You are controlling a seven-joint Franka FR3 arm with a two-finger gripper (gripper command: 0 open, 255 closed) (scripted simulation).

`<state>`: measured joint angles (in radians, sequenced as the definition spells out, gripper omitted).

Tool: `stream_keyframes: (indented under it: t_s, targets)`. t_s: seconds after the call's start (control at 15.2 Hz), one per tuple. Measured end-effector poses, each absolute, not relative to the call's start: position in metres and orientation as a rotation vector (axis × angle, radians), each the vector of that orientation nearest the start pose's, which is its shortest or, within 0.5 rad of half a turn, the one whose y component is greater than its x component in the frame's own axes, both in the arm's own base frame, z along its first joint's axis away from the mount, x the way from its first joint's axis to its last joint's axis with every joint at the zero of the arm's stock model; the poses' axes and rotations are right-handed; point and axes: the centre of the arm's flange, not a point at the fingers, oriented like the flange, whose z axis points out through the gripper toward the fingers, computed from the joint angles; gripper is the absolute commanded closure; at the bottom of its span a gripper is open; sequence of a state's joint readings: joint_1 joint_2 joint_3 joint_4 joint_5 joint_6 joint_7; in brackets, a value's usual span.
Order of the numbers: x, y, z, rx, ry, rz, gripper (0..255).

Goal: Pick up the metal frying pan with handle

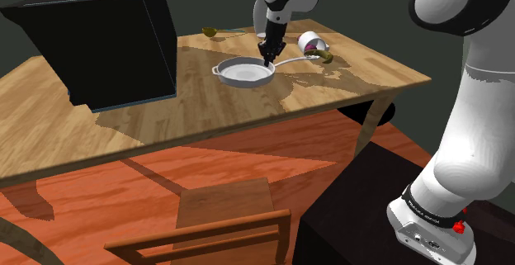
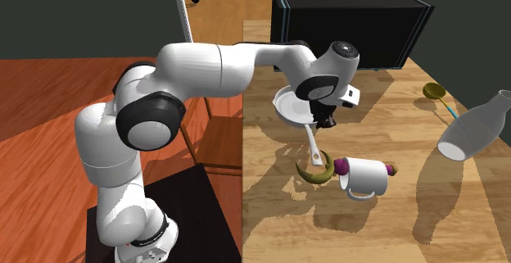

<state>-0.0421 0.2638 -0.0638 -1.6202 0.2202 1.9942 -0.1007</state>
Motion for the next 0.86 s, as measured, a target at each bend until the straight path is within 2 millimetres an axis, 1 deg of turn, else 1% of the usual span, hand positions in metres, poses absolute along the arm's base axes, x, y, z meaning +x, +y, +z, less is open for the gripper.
stream_keyframes:
  t_s: [0.4, 0.53, 0.86]
  targets:
    - [0.65, -0.053, 0.514, -2.956, 0.121, -0.193, 255]
    - [0.65, -0.051, 0.524, -2.956, 0.121, -0.192, 255]
    - [0.651, -0.051, 0.547, -2.956, 0.121, -0.193, 255]
